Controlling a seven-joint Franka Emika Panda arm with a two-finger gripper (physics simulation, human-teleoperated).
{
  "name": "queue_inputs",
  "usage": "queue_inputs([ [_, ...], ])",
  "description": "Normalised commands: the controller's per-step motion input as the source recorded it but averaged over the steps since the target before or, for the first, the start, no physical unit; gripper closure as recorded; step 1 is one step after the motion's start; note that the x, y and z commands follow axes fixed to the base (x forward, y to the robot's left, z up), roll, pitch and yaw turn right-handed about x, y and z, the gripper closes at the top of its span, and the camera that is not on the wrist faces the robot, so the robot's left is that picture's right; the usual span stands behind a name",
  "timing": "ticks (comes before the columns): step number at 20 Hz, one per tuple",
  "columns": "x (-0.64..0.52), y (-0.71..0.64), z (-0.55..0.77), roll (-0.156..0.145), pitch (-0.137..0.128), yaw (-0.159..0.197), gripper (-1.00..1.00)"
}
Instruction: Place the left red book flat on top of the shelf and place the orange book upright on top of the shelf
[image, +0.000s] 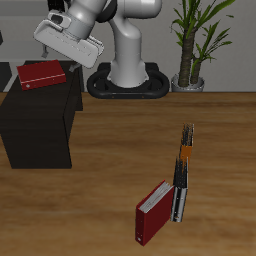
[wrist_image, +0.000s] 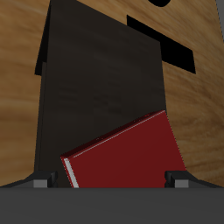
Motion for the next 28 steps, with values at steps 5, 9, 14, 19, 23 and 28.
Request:
queue_inputs([
  [5,0.05,0.59,0.04,0.129,0.019,-0.014,-1.00],
  [9,0.10,0.63,-0.03,0.087,-0.022,0.007,-1.00],
  [14,0.17,0.74,-0.15,0.113,0.044,-0.042,-1.00],
  [19,0.13,0.59,-0.05,0.081,-0.007,-0.002,-1.00],
  [23,0.19,0.70,-0.03,0.104,0.002,-0.050,-1.00],
  [28,0.17,0.51,0.08,0.105,-0.017,-0.008,-1.00],
])
